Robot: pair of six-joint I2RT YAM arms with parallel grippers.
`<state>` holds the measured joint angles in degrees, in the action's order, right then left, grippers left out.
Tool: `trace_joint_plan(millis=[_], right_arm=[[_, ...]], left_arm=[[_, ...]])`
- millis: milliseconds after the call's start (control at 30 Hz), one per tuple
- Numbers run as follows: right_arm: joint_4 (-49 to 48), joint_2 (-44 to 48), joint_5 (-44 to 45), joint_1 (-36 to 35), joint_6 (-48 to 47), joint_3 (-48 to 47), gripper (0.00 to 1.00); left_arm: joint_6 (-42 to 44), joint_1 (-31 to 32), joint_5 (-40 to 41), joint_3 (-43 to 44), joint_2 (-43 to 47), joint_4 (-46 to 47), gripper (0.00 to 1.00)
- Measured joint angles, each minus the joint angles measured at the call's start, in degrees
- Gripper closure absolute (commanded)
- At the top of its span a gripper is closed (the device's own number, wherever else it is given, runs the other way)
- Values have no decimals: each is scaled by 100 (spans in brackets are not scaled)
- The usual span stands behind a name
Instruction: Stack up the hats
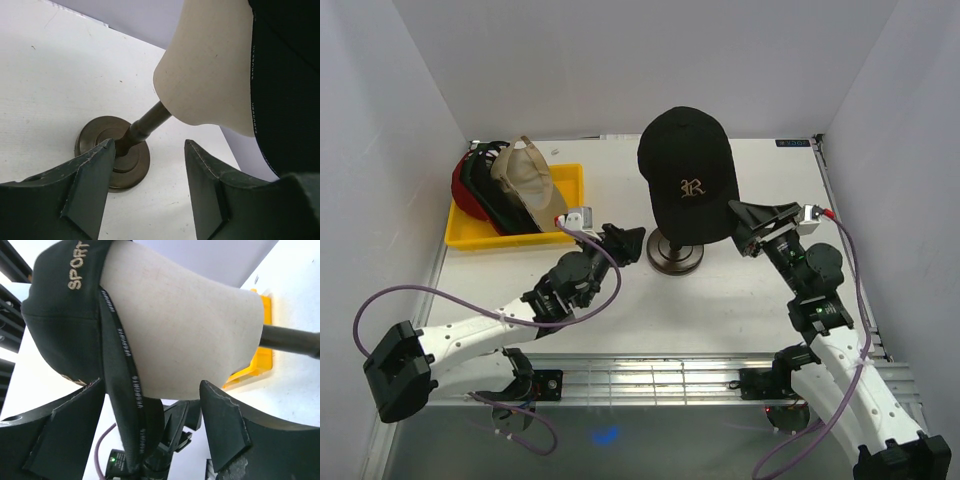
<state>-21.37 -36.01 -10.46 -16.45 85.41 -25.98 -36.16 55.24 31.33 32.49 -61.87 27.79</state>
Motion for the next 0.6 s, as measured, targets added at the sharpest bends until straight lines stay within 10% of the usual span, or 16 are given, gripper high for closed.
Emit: trace_joint_plan(millis=[600], right_arm=[[1869, -317, 1646, 107, -1641, -1300, 13]], left_arm=[[229, -13, -229, 1202, -284, -940, 31]])
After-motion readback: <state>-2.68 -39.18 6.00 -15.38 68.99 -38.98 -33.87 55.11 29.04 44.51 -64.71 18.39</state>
